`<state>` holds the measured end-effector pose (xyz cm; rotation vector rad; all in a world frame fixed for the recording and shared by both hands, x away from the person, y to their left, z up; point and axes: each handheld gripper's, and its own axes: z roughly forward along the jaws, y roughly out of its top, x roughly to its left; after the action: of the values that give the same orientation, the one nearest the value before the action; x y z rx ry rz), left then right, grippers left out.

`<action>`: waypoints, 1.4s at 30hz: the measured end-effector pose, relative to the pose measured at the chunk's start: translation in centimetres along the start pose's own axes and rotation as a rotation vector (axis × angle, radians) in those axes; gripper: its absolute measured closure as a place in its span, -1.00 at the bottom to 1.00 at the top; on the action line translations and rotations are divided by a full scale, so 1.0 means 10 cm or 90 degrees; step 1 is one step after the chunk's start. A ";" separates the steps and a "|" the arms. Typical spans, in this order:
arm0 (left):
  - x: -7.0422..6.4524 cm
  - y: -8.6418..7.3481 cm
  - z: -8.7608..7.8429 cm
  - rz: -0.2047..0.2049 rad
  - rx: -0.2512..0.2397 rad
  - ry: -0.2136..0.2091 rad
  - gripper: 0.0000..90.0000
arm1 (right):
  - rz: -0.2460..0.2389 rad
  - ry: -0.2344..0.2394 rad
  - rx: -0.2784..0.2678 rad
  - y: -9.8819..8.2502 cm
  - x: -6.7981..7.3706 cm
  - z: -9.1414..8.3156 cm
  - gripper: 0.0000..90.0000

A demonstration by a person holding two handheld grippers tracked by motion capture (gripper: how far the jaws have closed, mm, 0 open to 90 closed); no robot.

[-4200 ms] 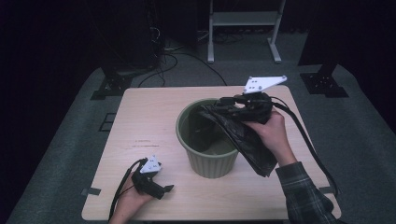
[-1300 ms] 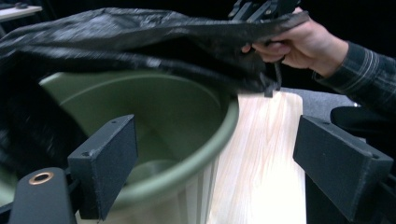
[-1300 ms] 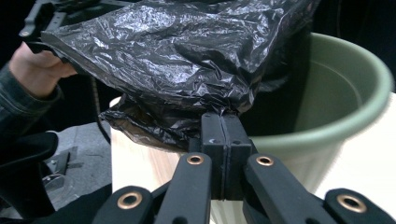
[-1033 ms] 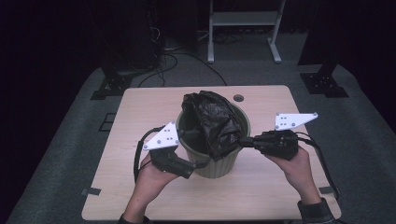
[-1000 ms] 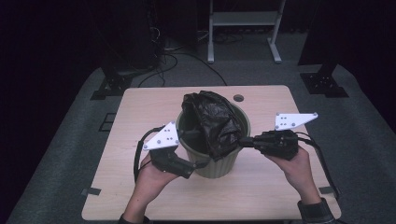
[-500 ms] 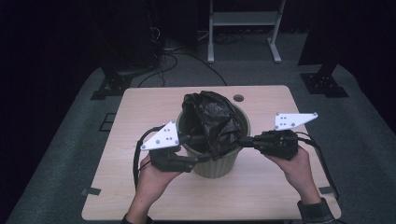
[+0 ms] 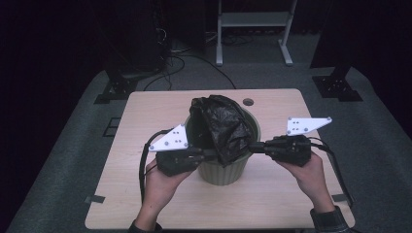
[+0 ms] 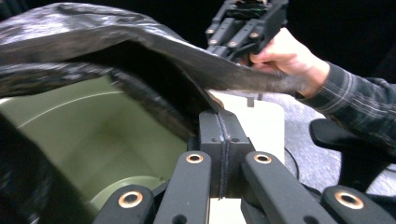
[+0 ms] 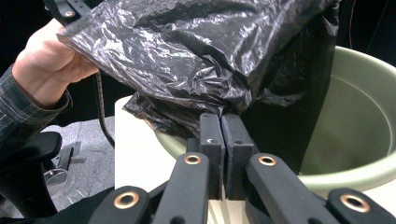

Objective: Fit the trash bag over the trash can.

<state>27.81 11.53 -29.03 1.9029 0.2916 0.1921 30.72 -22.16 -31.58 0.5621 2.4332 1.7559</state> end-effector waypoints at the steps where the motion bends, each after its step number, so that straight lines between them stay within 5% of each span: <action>1: 0.02 -0.01 -0.03 -0.006 -0.006 0.005 0.99 | 0.001 -0.002 -0.001 -0.01 -0.01 -0.01 0.94; 11: 0.18 -0.12 -0.25 -0.039 -0.027 0.036 1.00 | 0.021 -0.033 -0.012 -0.10 -0.08 -0.17 0.90; 27: 0.23 0.06 0.23 -0.032 0.003 0.004 0.99 | -0.044 -0.018 -0.078 0.27 0.26 -0.31 0.40; 42: 0.25 0.04 0.20 -0.039 0.003 0.001 1.00 | -0.076 -0.036 -0.073 0.23 0.35 -0.28 0.39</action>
<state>30.83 10.33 -29.37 1.8965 0.3508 0.1517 27.27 -22.85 -27.99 0.4387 2.2608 1.7911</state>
